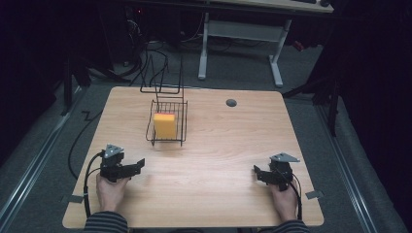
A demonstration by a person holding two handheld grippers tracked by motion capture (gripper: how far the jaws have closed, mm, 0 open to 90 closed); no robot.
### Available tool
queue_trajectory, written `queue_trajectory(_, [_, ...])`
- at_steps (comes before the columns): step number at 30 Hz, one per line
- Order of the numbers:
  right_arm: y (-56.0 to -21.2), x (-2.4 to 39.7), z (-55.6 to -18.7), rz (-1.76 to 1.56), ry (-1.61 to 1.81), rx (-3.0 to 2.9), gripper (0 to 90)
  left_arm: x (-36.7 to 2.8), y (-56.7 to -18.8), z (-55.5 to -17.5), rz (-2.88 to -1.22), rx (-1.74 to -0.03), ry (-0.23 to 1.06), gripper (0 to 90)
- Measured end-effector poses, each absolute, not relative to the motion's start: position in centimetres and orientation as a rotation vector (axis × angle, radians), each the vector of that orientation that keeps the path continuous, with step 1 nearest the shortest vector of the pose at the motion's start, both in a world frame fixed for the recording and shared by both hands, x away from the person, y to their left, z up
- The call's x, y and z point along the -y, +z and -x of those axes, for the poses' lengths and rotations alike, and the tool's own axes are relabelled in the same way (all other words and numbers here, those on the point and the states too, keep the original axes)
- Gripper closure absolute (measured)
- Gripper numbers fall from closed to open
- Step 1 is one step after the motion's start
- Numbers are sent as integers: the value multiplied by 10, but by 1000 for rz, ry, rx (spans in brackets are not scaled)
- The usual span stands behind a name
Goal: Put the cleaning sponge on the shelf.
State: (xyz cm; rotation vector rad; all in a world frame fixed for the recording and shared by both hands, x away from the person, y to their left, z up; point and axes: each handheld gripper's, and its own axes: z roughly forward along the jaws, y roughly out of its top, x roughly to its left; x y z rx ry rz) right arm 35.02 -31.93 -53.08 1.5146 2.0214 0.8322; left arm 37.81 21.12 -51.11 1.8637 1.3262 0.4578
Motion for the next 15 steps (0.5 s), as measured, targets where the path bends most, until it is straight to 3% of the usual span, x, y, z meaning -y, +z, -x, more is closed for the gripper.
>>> queue_trajectory(15, [-531, 319, -350, -1512, 833, -2022, 218, -207, -538, -381, -1977, -1375, 577, 117])
